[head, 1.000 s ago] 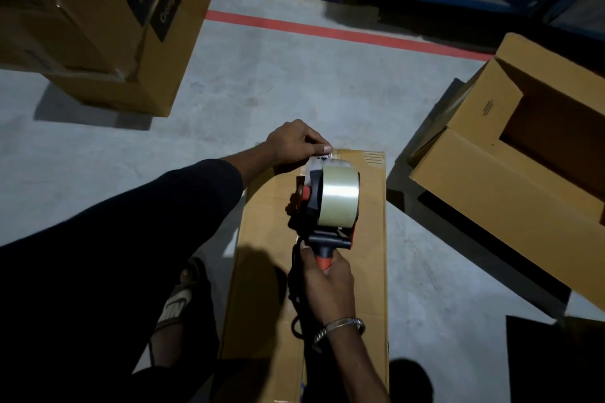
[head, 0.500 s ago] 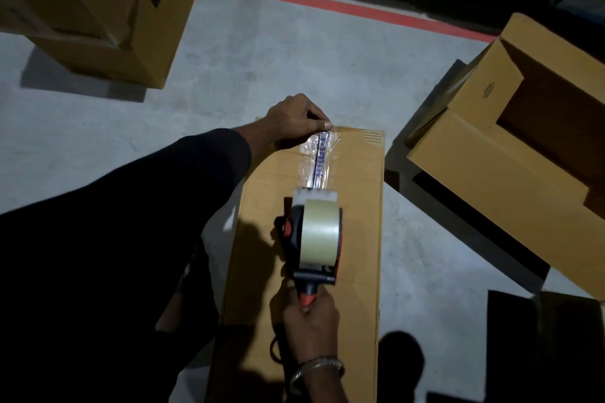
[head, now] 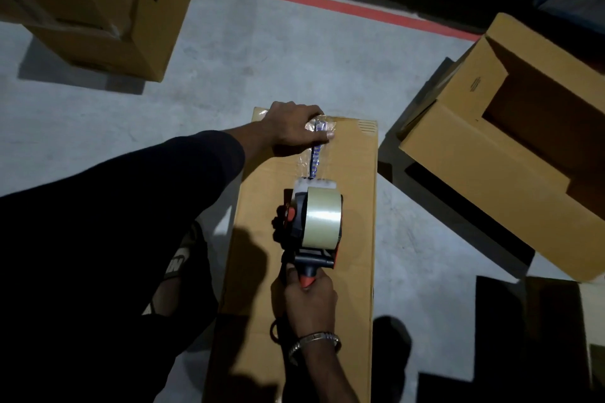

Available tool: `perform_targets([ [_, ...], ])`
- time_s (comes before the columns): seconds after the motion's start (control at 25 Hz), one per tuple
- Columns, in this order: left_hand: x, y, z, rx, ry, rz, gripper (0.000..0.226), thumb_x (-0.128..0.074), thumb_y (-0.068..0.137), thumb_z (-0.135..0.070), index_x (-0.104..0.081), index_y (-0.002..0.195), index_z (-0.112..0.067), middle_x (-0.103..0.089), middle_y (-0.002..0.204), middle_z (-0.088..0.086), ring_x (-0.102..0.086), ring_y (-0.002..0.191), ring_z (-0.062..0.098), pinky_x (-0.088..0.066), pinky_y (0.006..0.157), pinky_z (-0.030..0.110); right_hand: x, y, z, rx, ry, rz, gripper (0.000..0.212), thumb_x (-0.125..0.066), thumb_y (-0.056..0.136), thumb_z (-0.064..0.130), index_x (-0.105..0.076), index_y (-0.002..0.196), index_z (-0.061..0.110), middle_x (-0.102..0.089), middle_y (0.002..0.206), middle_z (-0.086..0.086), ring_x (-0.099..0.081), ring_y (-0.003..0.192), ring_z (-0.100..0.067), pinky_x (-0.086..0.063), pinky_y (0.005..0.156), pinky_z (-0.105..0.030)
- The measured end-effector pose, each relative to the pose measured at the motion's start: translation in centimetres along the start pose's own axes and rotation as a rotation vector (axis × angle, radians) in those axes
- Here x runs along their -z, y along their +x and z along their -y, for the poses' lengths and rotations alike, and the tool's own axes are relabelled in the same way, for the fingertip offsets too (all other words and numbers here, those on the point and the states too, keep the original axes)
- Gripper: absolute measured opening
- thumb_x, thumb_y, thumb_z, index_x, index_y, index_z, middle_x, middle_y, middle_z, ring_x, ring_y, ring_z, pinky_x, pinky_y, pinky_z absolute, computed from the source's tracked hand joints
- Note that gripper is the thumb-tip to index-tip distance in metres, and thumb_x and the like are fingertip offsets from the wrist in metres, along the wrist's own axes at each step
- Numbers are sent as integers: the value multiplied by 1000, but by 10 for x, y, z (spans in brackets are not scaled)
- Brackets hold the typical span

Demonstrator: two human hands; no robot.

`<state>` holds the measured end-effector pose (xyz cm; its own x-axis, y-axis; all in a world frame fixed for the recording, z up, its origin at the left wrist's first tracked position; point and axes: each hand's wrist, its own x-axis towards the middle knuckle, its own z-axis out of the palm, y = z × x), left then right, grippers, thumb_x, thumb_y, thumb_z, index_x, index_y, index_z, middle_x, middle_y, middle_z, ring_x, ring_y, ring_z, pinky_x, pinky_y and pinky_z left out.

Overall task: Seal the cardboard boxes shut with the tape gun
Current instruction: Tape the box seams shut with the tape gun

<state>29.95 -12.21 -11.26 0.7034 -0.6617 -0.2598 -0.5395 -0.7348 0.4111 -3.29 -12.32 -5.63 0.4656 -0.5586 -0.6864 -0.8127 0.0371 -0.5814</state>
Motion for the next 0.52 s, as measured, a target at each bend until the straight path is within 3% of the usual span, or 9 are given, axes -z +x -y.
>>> perform_targets([
  [0.08, -2, 1, 6, -36, 121, 53, 87, -46, 81, -92, -48, 144, -33, -65, 133, 2, -57, 124, 31, -33, 107, 48, 0, 0, 3, -4, 7, -7, 20, -72, 93, 35, -63, 80, 23, -69, 72, 7, -63, 68, -8, -47, 69, -26],
  [0.16, -4, 5, 12, -43, 102, 72, 80, -52, 84, -86, -47, 144, -33, -64, 132, 3, -53, 127, 34, -26, 110, 50, 2, 2, 7, -28, 0, 0, 22, -72, 93, 36, -62, 79, 23, -67, 71, 6, -63, 68, -10, -49, 71, -28],
  [0.36, -1, 14, 11, 54, -150, 6, 51, -43, 100, -70, -66, 130, -35, -72, 121, -4, -57, 124, 25, -20, 106, 43, 0, 4, 8, -57, -32, -20, 23, -73, 91, 35, -62, 77, 21, -68, 73, 2, -65, 72, -22, -51, 72, -30],
  [0.52, 5, 26, 17, 184, -225, -129, 40, -51, 100, -62, -75, 118, -35, -75, 117, -7, -61, 120, 24, -21, 96, 39, -1, 21, 16, 4, -114, -31, 23, -70, 89, 40, -64, 81, 20, -69, 76, -3, -67, 80, -30, -55, 75, -35],
])
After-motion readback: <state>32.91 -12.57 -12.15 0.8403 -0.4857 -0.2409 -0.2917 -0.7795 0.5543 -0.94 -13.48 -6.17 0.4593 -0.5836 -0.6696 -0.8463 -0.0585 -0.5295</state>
